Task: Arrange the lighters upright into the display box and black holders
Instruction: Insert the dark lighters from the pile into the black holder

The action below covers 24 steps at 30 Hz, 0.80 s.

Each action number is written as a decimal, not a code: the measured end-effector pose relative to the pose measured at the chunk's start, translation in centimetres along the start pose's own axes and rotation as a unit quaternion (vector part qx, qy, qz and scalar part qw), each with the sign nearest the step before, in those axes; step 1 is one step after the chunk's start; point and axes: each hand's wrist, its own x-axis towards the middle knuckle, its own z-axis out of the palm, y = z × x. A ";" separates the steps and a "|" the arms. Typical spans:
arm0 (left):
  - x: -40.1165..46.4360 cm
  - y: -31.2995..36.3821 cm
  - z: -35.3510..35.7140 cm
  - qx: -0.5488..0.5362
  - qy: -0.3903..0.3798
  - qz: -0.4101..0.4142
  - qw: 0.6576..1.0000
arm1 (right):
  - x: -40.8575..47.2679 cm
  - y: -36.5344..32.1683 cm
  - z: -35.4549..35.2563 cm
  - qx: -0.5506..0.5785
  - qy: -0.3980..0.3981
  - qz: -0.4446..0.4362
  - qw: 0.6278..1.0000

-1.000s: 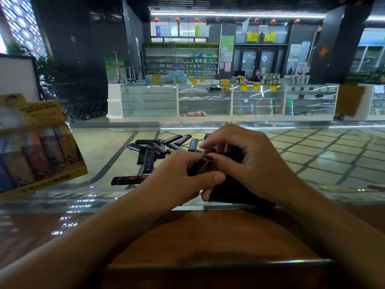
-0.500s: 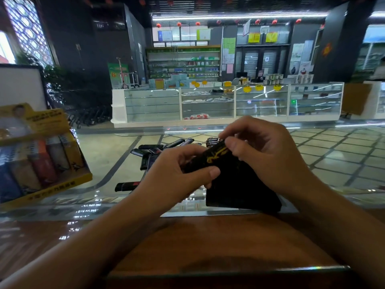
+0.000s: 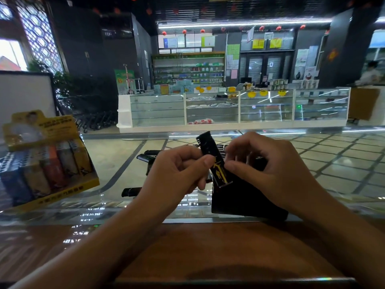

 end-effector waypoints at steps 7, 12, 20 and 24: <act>0.2 -0.6 0.3 0.068 -0.070 0.017 0.995 | 0.1 0.2 -0.8 0.074 -0.003 0.019 0.997; 0.1 -0.6 0.8 0.117 -0.095 0.025 0.988 | 0.1 0.3 -0.9 0.062 -0.036 0.020 0.997; 0.3 -1.6 -0.4 0.291 -0.105 0.023 0.951 | 0.6 2.0 -2.4 0.050 0.116 0.069 0.990; -0.3 -1.6 -0.6 0.397 -0.188 -0.011 0.898 | 0.4 2.3 -2.7 -0.022 0.094 0.069 0.993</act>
